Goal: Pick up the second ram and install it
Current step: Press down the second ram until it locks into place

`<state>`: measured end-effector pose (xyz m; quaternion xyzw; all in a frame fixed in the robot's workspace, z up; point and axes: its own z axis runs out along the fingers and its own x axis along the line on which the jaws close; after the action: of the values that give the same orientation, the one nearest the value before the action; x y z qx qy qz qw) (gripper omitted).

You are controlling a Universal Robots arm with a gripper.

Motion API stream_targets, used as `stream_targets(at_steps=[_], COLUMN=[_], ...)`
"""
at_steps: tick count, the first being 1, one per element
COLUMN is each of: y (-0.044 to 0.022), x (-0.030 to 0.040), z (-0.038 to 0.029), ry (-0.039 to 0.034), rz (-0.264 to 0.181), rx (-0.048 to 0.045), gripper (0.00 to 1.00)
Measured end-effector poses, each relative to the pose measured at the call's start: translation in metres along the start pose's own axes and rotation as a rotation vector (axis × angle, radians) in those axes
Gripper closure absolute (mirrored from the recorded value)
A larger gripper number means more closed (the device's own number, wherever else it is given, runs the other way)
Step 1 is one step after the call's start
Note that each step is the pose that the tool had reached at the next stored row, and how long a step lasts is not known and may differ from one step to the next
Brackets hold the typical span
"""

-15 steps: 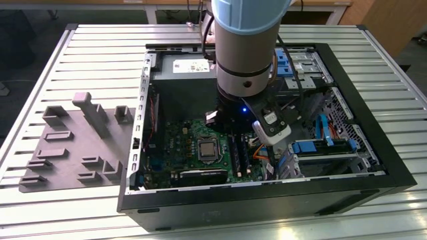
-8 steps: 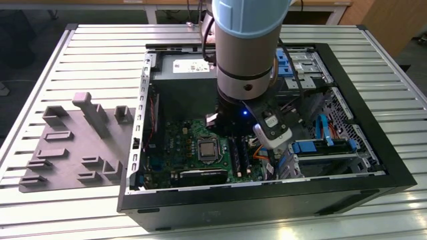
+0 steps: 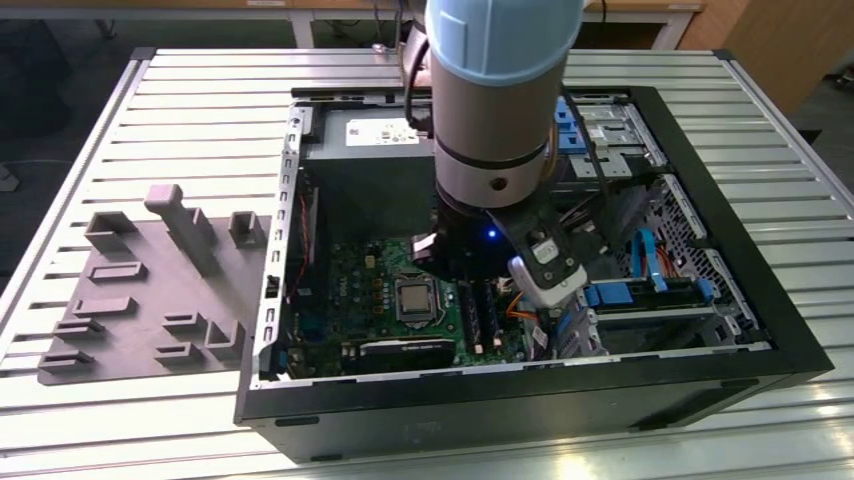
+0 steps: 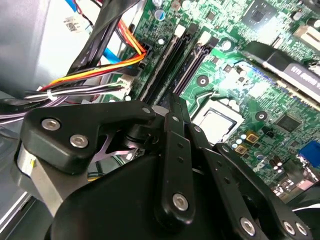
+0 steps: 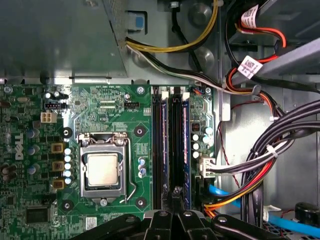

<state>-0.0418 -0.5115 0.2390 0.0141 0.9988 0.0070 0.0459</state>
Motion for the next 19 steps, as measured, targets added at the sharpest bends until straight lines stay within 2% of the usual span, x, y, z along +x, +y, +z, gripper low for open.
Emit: stream_targets(at_steps=[10, 19], y=[-0.0099, -0.0133], x=[-0.0001, 0.0], z=[0.0012, 0.0033], ry=[-0.0001, 0.0], rz=[0.0, 0.0], rx=[-0.0002, 0.0], gripper=[0.89, 0.89])
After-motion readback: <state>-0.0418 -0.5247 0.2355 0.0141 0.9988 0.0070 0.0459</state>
